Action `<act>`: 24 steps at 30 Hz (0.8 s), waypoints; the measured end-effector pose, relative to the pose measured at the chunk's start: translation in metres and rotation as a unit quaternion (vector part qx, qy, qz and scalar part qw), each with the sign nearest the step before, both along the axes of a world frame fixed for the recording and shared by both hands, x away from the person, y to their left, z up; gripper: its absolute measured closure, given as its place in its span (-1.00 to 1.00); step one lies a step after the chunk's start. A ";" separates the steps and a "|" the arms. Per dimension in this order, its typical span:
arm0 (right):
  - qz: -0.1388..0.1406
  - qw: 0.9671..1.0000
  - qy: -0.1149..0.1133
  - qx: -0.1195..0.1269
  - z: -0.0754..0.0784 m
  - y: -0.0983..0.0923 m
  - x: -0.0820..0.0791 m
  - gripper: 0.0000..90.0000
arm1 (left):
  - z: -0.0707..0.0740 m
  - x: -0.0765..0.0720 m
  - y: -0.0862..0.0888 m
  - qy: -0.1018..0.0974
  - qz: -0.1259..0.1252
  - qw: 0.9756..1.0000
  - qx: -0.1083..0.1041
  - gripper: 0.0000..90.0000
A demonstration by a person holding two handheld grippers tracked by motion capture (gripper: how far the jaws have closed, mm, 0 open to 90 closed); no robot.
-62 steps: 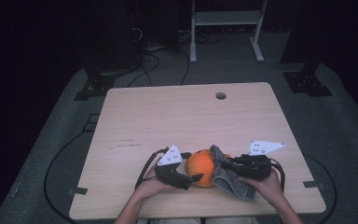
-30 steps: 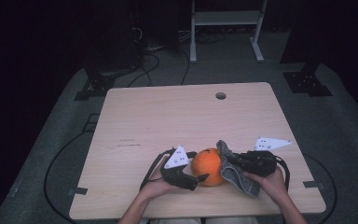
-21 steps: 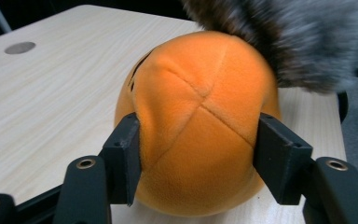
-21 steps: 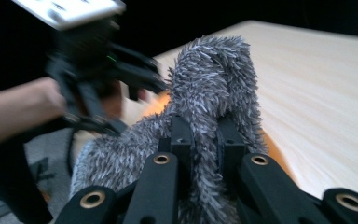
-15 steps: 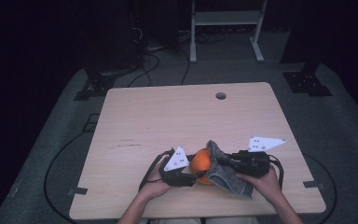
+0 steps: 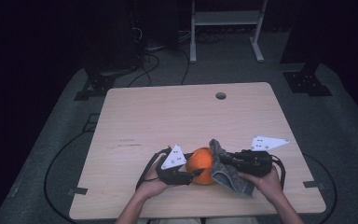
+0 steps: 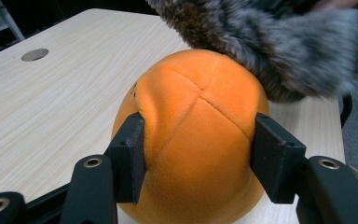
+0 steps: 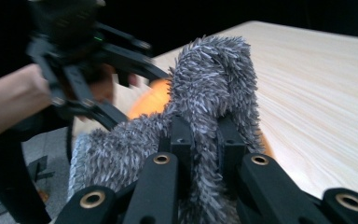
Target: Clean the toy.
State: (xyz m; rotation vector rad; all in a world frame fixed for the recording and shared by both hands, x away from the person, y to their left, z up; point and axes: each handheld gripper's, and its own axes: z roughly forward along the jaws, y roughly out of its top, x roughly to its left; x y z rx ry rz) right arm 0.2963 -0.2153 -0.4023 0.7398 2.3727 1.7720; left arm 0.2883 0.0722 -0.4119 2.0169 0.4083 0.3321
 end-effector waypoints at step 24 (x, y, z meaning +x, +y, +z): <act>-0.043 0.999 0.008 -0.006 -0.008 -0.022 0.005 0.78 | -0.006 -0.001 -0.004 -0.047 0.010 0.998 0.027 -0.11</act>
